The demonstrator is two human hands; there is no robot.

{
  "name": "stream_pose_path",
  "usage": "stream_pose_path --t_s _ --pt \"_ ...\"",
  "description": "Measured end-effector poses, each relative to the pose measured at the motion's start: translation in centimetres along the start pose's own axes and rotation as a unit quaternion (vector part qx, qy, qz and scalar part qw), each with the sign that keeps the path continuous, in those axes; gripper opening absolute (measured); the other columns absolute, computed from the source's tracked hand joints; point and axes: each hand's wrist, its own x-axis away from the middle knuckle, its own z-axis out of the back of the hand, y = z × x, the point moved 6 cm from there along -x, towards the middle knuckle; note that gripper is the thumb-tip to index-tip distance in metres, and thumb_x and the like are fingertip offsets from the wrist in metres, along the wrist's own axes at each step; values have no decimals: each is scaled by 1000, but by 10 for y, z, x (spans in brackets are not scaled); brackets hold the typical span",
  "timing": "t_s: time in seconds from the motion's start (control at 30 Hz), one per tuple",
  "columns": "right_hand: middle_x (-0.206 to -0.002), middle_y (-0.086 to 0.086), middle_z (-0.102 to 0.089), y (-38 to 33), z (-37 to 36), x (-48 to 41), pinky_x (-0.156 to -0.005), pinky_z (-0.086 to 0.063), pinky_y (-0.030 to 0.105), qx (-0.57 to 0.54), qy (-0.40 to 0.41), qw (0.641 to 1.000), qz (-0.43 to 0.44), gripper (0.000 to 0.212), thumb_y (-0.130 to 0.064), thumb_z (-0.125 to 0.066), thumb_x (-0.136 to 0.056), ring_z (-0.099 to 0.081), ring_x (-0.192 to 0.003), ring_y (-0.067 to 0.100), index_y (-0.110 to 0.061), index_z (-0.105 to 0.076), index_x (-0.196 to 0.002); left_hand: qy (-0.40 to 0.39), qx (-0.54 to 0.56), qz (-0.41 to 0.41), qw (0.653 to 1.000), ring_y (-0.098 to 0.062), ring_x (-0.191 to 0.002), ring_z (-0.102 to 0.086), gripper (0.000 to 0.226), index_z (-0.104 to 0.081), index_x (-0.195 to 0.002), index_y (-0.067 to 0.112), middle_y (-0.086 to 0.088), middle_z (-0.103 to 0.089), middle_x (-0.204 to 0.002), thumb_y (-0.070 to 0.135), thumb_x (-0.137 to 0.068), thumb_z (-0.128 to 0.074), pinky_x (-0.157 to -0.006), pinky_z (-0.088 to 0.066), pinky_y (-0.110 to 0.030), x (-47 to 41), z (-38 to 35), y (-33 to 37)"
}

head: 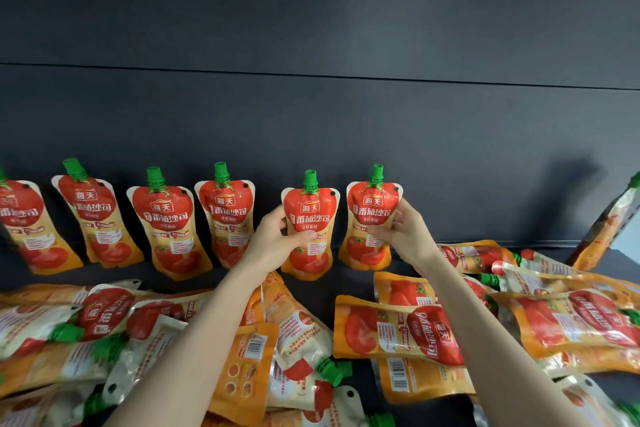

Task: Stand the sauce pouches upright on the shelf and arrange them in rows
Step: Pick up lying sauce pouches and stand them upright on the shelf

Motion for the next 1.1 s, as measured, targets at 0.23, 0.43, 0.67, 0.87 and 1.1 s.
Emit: stream_pose_path --t_s 0.23,0.43,0.67,0.87,1.1 --pt "-111 1 -64 -1 -7 -3 -84 -51 24 -9 -6 1000 -1 44 -6 -70 -81 -61 -101 13 -15 -51 -120 3 -12 -19 1000 -15 -116 -53 52 -49 -127 17 -1 -59 -123 19 -80 -71 -95 -46 -33 0 -7 3" --pt "-121 5 -62 3 -8 -3 -98 -49 43 32 -5 999 -15 50 -13 -69 -83 -59 -113 22 -13 -48 -128 -5 -59 -9 998 -20 -120 -53 56 -47 -130 15 -3 -58 -127 23 -80 -71 -99 -47 -40 -2 -7 2" --pt "-123 6 -62 3 -7 1 -95 -50 39 75 17 996 -37 46 -20 -69 -83 -60 -112 24 -10 -50 -124 13 -124 -1 992 -20 -120 -54 56 -47 -130 14 -3 -57 -129 31 -82 -69 -96 -46 -35 2 -6 3" --pt "-106 0 -64 -2 12 25 -74 -48 15 113 52 991 -39 41 -28 -72 -81 -62 -92 13 -9 -56 -113 89 -210 0 974 -16 -97 -63 44 -56 -114 11 -3 -65 -110 39 -83 -65 -77 -51 -27 26 16 12" --pt "-97 -2 -67 6 61 78 -77 -49 22 201 38 978 -42 27 -23 -70 -83 -64 -92 15 -10 -63 -106 31 -169 -78 982 -2 -81 -58 17 -62 -96 20 12 -62 -87 32 -84 -65 -66 -43 -10 69 -26 41"
